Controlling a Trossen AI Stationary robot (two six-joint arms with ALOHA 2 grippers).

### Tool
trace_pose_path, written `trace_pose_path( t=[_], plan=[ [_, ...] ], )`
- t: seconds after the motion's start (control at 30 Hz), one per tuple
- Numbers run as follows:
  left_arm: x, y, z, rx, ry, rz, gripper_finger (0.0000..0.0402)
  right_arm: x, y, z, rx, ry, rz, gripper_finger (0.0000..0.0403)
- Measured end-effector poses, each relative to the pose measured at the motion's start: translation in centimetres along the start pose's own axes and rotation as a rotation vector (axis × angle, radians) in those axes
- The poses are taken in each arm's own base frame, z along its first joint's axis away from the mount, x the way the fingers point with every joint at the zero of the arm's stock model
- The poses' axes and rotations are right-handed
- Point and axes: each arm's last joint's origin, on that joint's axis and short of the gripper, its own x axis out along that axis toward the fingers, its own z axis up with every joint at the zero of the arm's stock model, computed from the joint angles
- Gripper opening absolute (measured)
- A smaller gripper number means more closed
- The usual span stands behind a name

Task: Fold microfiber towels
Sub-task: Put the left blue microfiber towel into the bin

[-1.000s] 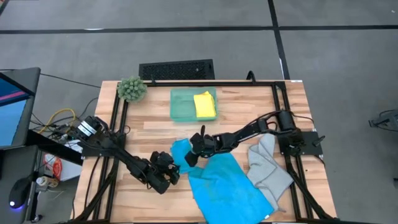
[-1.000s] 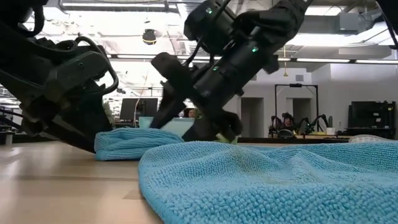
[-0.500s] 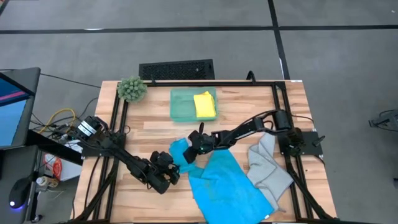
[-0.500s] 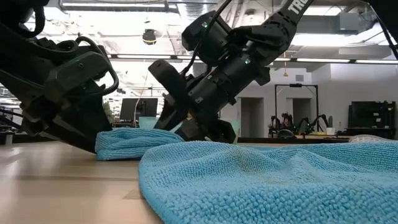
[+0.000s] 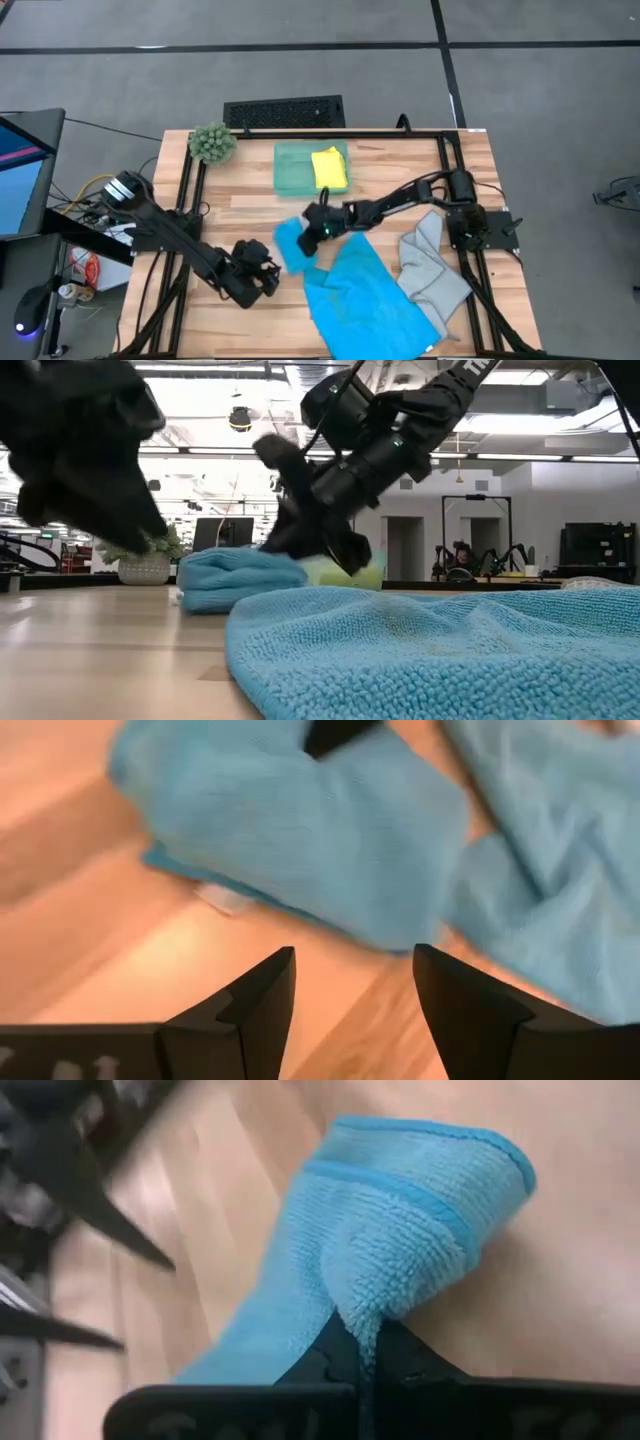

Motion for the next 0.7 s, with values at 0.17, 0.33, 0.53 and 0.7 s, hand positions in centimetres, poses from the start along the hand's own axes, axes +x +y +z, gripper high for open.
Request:
trace_pose_path(
  t=[0.17, 0.33, 0.53, 0.7],
  plan=[
    [-1.8, 0.1, 0.4, -0.014, -0.040, -0.035, 0.0196, -1.8, -0.2, 2.4, 0.006, -0.054, 0.030, 0.0014],
    [-2.3, 0.2, 0.0, -0.024, -0.065, -0.034, 0.0196, -4.1, -0.3, 5.5, -0.006, -0.148, 0.067, 0.0014],
    [-2.4, 0.3, -0.3, -0.029, -0.065, -0.024, 0.0196, -6.0, -0.2, 10.1, -0.039, -0.245, 0.132, 0.0014],
    [-2.5, 0.3, -0.4, -0.035, -0.063, -0.026, 0.0196, -7.5, -0.4, 13.6, -0.074, -0.340, 0.149, 0.0014]
  ],
)
